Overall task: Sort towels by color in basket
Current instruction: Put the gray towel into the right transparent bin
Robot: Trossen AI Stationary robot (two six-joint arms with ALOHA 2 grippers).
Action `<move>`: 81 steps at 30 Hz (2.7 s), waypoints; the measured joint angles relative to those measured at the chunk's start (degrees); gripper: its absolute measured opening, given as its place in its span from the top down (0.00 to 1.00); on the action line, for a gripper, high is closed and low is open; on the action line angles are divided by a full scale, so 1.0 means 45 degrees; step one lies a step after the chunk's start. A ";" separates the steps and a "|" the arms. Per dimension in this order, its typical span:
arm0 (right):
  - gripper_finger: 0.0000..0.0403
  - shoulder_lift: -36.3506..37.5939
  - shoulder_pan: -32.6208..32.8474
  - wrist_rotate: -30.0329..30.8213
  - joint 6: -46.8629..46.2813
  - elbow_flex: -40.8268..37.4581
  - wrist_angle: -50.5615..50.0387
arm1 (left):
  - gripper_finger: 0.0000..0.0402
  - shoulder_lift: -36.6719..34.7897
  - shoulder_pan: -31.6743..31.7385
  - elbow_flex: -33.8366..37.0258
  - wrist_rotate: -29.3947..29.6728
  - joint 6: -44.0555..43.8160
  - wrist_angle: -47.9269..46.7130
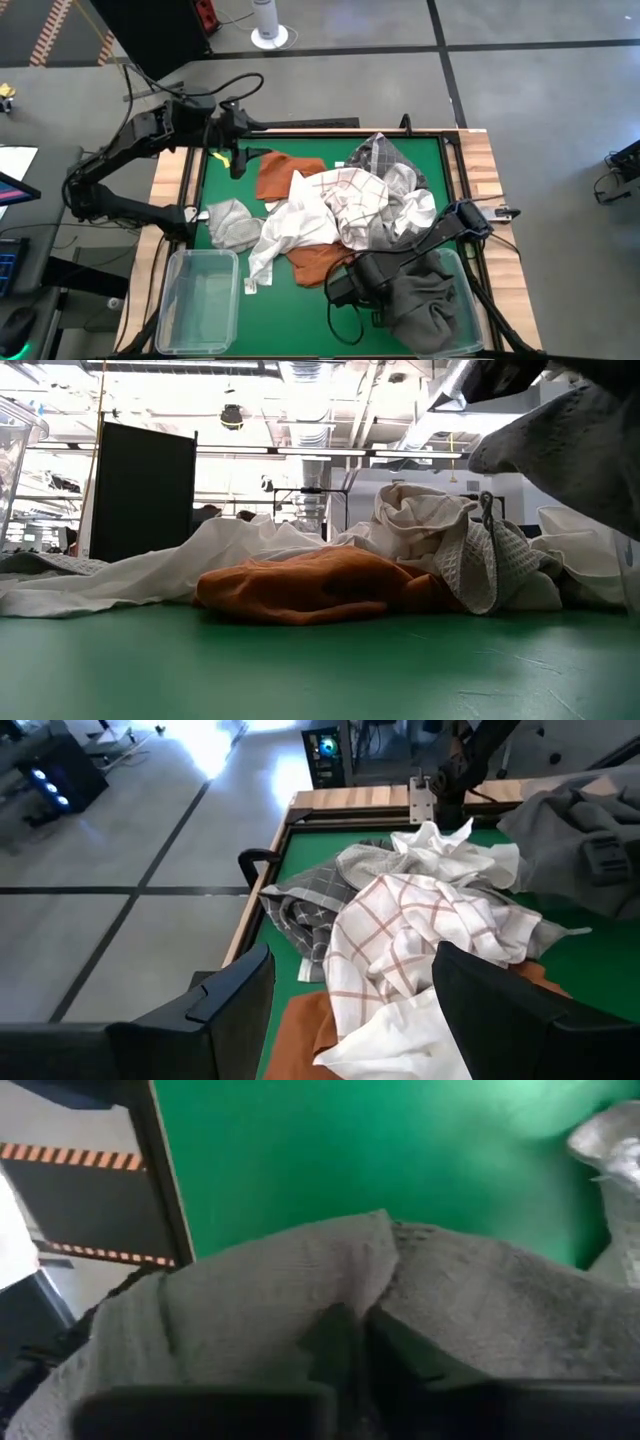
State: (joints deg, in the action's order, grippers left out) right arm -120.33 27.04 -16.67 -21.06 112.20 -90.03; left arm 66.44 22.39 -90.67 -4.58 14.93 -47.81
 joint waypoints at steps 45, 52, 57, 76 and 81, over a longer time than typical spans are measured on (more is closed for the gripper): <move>0.96 0.5087 0.3912 0.0724 -1.0103 -0.6983 0.2149 | 0.35 -0.0277 -0.0004 0.0000 0.0010 -0.0616 -0.0180; 0.96 0.6776 0.4421 0.1264 -1.0185 -1.0544 0.5931 | 0.35 -0.0277 -0.0004 0.0000 0.0010 -0.0660 -0.0242; 0.96 0.7901 0.5098 0.1798 -1.1858 -1.2675 0.7716 | 0.35 -0.0277 -0.0004 0.0000 0.0017 -0.0664 -0.0374; 0.62 0.7503 0.4069 -0.0153 -1.3150 -1.3144 0.8712 | 0.35 -0.0277 -0.0004 0.0000 0.0209 -0.0784 -0.0389; 0.52 0.7877 0.4019 -0.0727 -1.3560 -1.1026 0.5938 | 0.35 -0.0277 -0.0004 0.0000 0.0214 -0.0792 -0.0389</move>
State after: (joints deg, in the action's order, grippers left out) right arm -84.88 45.12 -19.94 -82.08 62.58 -63.31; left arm 65.19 22.37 -90.67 -3.62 11.37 -49.56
